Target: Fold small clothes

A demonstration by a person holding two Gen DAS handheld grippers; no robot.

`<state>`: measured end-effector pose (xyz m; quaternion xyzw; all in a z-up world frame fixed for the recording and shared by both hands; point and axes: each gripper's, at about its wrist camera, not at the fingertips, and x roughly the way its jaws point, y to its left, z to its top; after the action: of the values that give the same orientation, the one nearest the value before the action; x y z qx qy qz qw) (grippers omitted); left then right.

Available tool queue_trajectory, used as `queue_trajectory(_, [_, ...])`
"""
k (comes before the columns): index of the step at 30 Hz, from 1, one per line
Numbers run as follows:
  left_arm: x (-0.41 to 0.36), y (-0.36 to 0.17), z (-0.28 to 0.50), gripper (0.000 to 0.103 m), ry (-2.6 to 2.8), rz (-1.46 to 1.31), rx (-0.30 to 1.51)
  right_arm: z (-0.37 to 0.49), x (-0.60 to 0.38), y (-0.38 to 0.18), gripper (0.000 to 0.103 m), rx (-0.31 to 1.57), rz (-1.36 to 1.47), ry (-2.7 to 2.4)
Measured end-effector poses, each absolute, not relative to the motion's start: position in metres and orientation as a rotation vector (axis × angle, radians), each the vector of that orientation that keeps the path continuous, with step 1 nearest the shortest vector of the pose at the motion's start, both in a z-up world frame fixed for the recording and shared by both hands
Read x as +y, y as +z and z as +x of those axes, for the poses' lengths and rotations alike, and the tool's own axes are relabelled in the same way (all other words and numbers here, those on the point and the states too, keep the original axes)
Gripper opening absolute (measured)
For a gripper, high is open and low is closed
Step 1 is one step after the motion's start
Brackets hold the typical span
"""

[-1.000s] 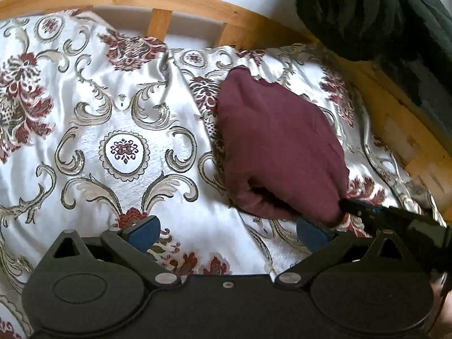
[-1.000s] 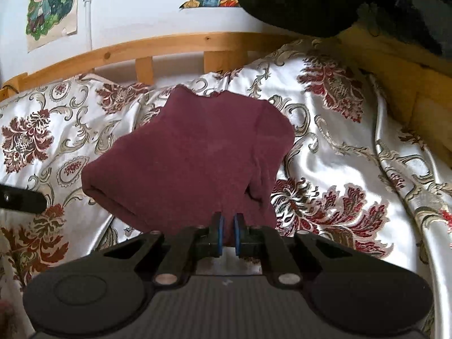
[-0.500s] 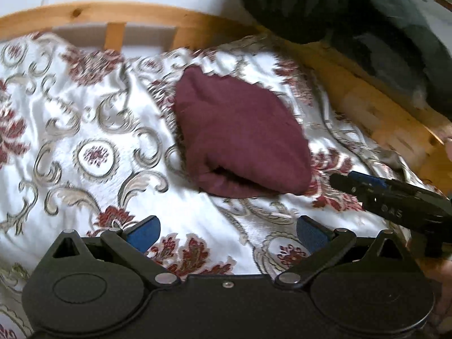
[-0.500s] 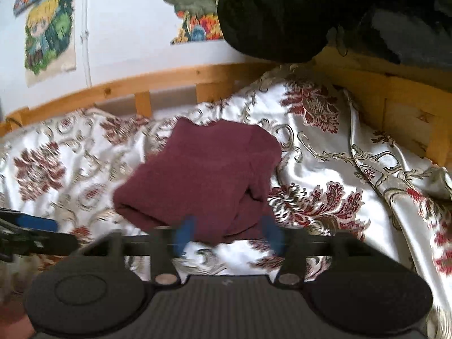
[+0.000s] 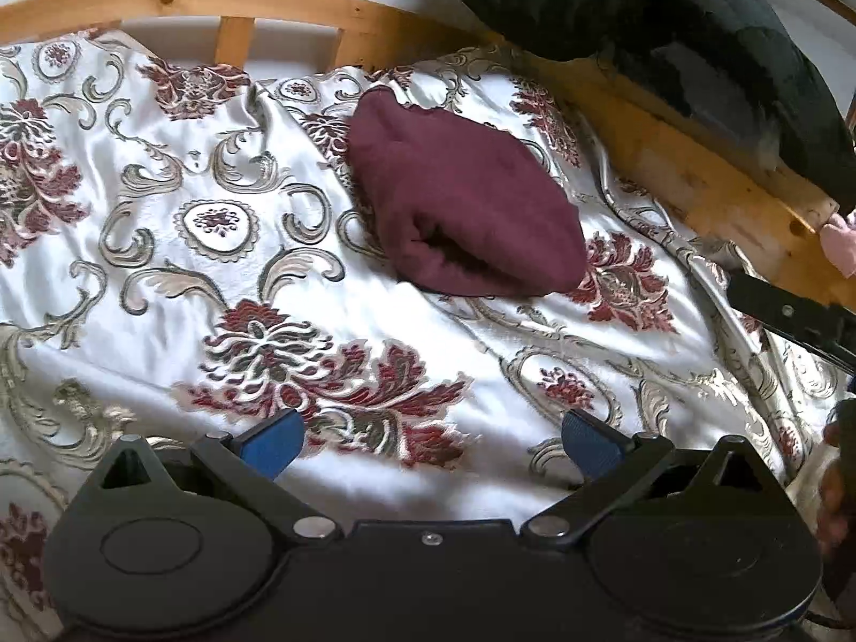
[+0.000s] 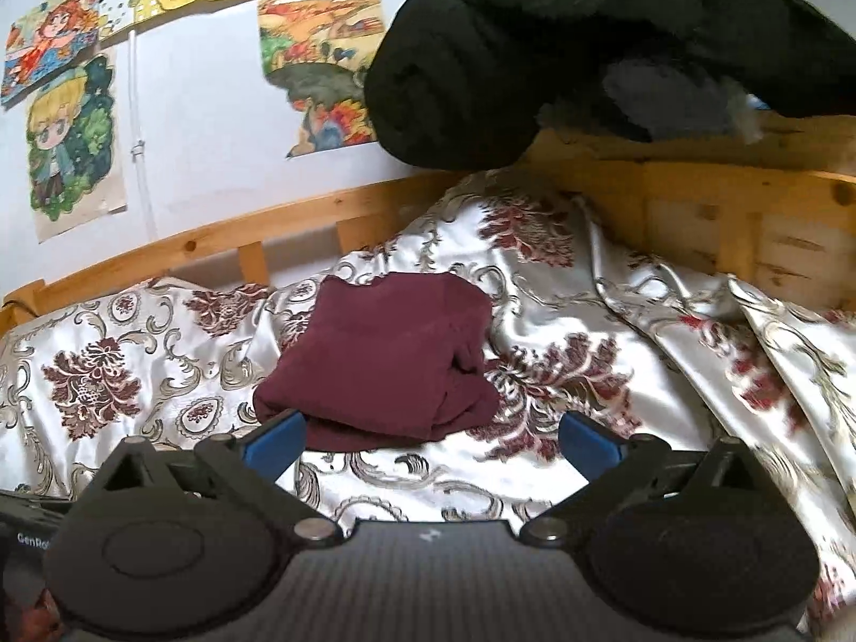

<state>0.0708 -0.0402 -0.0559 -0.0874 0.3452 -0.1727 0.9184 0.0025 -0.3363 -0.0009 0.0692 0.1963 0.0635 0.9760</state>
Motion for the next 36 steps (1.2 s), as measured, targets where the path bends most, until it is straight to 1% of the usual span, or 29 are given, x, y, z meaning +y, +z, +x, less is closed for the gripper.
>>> queue_trajectory(5, [-0.033, -0.049, 0.064, 0.102, -0.337, -0.163, 0.658, -0.013, -0.325, -0.002, 0.103, 0.391, 0.129, 0.128])
queue_trajectory(11, [-0.037, -0.050, 0.059, 0.102, -0.355, -0.105, 0.677, -0.003, -0.319, -0.013, 0.103, 0.470, 0.149, 0.108])
queue_trajectory(16, [-0.041, -0.050, 0.057, 0.102, -0.344, -0.054, 0.662, 0.003, -0.316, -0.020, 0.103, 0.492, 0.159, 0.120])
queue_trajectory(36, [-0.042, -0.050, 0.058, 0.102, -0.343, -0.065, 0.666, 0.004, -0.315, -0.022, 0.103, 0.507, 0.161, 0.138])
